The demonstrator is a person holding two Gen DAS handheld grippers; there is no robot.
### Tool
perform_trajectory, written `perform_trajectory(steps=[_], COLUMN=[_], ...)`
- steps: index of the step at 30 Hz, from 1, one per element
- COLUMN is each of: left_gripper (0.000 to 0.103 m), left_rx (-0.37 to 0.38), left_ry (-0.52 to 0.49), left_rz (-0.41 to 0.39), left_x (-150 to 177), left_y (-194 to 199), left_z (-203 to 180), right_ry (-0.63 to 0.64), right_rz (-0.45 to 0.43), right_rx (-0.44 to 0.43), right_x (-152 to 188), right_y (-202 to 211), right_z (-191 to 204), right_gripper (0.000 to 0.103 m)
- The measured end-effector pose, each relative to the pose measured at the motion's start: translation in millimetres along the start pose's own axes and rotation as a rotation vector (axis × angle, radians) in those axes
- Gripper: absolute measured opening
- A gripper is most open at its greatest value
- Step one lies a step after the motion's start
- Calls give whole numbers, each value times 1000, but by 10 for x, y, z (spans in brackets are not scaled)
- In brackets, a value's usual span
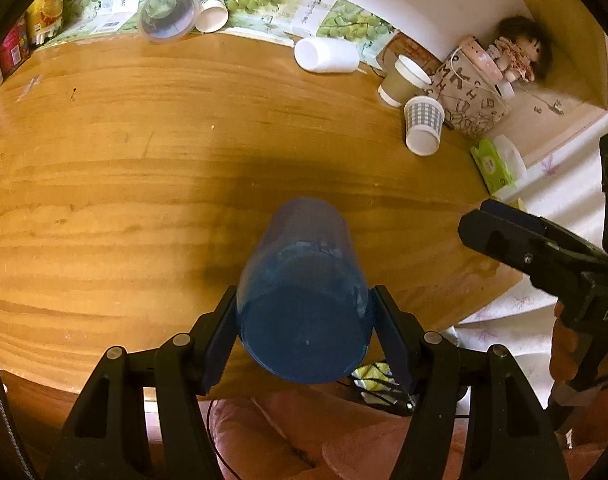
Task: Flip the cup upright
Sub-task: 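Carry the blue cup with the left gripper toward the right gripper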
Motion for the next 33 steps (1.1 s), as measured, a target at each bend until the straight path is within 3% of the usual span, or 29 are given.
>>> perform_trajectory(steps=[14,33], left_gripper=[68,68], left_rx=[-37,-29], left_ry=[-103,-215], left_rz=[95,143], left_x=[238,78], left_y=[-186,-439], left_z=[10,-179], right_ry=[-58,-194], right_rz=[34,69], right_rx=[20,72], right_x=[201,343], right_y=[-58,-62], right_z=[44,-221], right_gripper=[86,86])
Point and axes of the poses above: each gripper's, at about its wrist camera, not at the fingertips, and y roughly against the way its jaws point, z to its left, x to its underside, the point moved 6 cm from there along -y, roughly the way its jaws point, and after that the axes turned 1 degree about z, right-handed, at the moved point
